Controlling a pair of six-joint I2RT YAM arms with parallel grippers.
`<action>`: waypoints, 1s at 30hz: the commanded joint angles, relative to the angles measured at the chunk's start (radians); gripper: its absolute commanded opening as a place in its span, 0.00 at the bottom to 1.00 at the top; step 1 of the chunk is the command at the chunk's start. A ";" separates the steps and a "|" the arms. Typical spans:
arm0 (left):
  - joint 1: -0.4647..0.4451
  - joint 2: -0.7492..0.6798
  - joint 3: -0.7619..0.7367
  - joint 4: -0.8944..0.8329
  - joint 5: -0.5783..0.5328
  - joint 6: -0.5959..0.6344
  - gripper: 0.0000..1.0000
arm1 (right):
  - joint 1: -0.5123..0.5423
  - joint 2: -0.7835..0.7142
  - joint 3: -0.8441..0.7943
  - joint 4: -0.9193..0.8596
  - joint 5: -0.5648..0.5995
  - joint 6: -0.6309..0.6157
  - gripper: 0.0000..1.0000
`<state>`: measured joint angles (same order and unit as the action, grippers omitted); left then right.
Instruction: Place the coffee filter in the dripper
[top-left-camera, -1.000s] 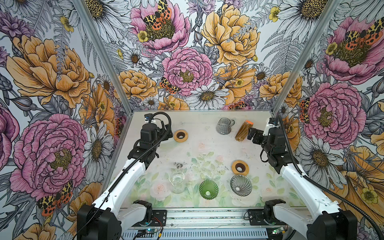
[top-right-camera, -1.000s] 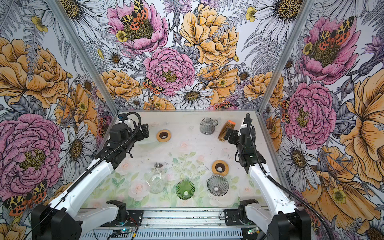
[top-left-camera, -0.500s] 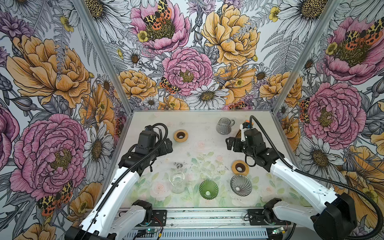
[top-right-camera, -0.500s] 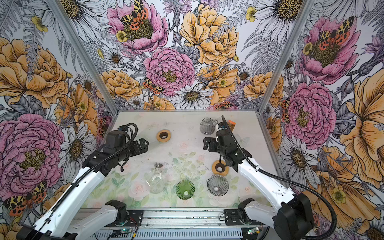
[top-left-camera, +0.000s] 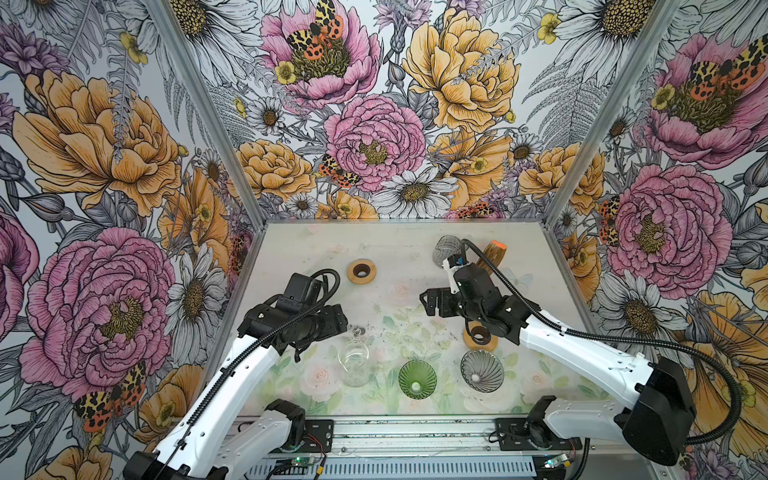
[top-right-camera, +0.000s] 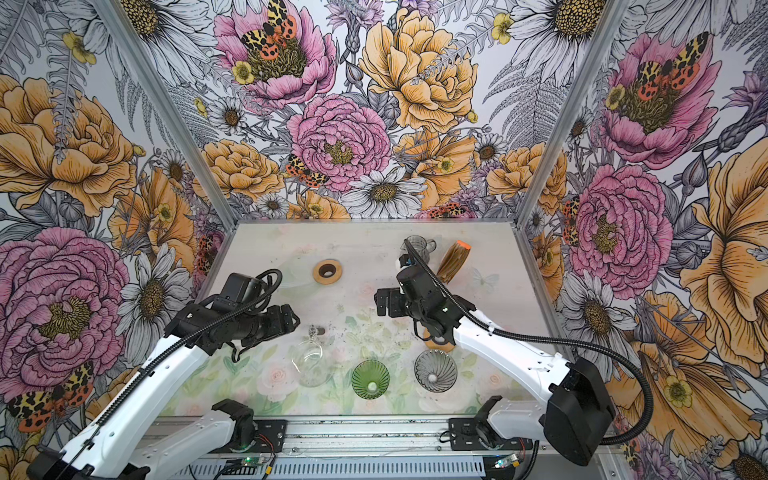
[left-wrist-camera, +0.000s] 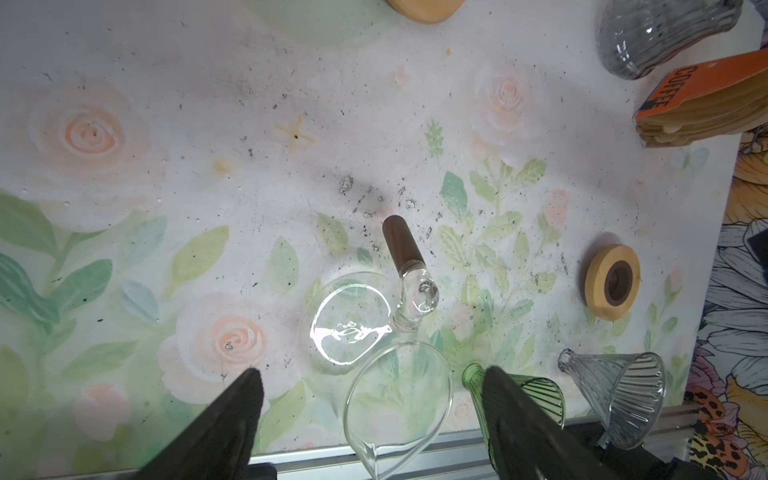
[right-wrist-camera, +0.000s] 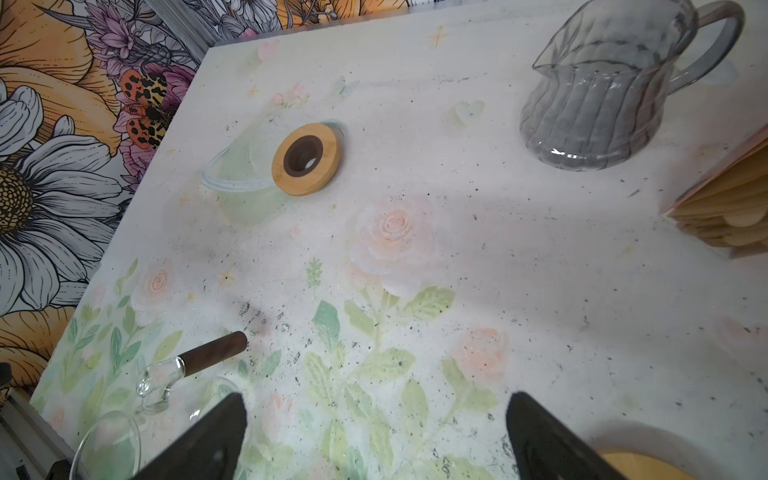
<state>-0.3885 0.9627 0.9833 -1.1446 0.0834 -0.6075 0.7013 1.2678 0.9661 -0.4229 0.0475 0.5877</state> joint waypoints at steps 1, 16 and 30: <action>-0.046 0.000 -0.020 -0.036 0.012 -0.054 0.82 | 0.006 -0.010 0.037 -0.001 -0.014 0.018 0.99; -0.140 0.044 -0.066 -0.044 0.010 -0.078 0.50 | 0.006 -0.027 0.030 -0.002 0.000 0.030 1.00; -0.151 0.078 -0.106 -0.043 -0.003 -0.079 0.36 | 0.006 -0.043 -0.004 -0.002 0.006 0.051 1.00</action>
<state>-0.5278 1.0412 0.8906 -1.1866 0.0906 -0.6819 0.7021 1.2472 0.9680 -0.4232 0.0402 0.6220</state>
